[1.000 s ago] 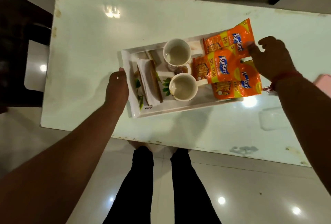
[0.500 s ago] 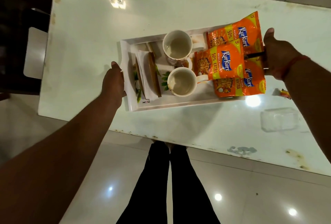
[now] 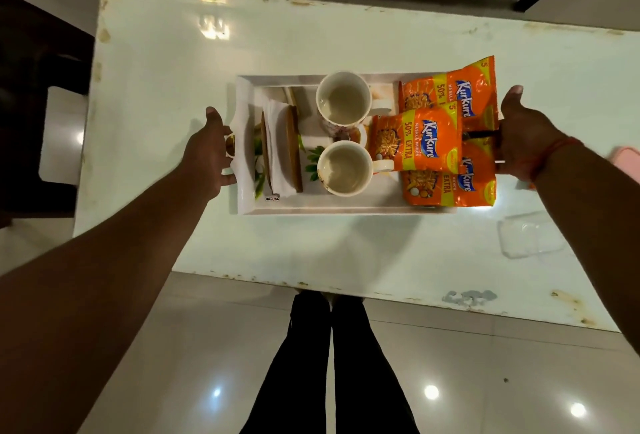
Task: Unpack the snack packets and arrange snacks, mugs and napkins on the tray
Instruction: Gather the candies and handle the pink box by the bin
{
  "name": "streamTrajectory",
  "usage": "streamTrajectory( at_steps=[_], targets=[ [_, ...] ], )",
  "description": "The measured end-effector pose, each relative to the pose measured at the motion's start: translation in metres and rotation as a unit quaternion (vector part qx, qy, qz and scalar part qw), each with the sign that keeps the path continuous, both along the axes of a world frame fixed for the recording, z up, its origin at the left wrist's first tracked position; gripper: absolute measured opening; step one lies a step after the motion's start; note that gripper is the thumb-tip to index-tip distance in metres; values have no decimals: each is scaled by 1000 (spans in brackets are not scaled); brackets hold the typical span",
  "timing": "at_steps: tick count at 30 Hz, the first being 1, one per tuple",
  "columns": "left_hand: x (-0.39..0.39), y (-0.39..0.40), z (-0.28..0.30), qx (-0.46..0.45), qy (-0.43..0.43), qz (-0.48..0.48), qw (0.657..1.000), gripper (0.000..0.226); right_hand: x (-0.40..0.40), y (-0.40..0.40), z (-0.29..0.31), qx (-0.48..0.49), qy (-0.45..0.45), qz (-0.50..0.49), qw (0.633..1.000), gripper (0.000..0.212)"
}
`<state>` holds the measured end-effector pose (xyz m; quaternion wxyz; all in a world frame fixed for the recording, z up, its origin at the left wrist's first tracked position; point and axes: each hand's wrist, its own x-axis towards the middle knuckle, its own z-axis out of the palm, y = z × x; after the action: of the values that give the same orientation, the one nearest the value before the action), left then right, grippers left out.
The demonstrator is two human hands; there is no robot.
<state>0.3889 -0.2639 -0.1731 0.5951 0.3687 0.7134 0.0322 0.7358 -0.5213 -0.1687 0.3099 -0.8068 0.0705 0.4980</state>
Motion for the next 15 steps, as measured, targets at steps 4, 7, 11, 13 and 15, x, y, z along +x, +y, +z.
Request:
streamTrajectory(
  at_steps=[4, 7, 11, 13, 15],
  targets=[
    [16, 10, 7, -4, 5, -34, 999, 56, -2, -13, 0, -1, 12, -25, 1000, 84],
    [23, 13, 9, -3, 6, -50, 999, 59, -4, -19, 0, 3, 12, -38, 999, 81],
    [26, 14, 8, -6, 3, -66, 998, 59, -7, -22, 0, 1, 6, -48, 999, 80],
    [25, 14, 7, -11, 6, -71, 997, 59, -8, -23, -1, -5, 4, -50, 999, 81],
    [24, 12, 6, -10, 10, -76, 997, 60, -8, -24, -2, -8, 0, -54, 999, 82]
  ],
)
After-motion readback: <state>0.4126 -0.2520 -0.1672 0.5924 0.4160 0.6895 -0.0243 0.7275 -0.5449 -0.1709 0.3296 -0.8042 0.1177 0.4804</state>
